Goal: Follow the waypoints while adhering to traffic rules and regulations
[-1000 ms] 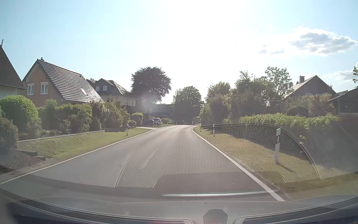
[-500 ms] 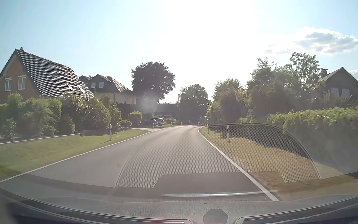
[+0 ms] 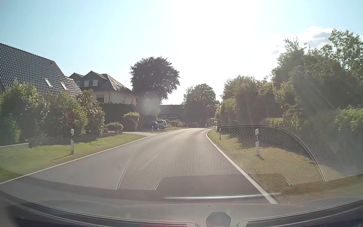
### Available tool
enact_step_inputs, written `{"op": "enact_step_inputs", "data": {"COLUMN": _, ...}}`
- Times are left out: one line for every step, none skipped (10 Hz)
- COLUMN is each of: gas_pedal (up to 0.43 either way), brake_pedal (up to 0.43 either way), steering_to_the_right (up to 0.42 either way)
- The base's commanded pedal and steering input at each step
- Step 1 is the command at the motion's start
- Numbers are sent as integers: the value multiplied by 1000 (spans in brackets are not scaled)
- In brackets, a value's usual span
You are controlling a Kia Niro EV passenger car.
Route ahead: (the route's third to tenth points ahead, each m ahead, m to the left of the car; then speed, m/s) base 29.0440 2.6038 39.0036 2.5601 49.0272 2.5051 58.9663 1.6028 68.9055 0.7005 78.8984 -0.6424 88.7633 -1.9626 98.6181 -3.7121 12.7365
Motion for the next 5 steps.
{"op": "enact_step_inputs", "data": {"gas_pedal": 150, "brake_pedal": 6, "steering_to_the_right": -8}}
{"op": "enact_step_inputs", "data": {"gas_pedal": 150, "brake_pedal": 6, "steering_to_the_right": -9}}
{"op": "enact_step_inputs", "data": {"gas_pedal": 150, "brake_pedal": 6, "steering_to_the_right": -7}}
{"op": "enact_step_inputs", "data": {"gas_pedal": 150, "brake_pedal": 6, "steering_to_the_right": -6}}
{"op": "enact_step_inputs", "data": {"gas_pedal": 150, "brake_pedal": 6, "steering_to_the_right": -6}}
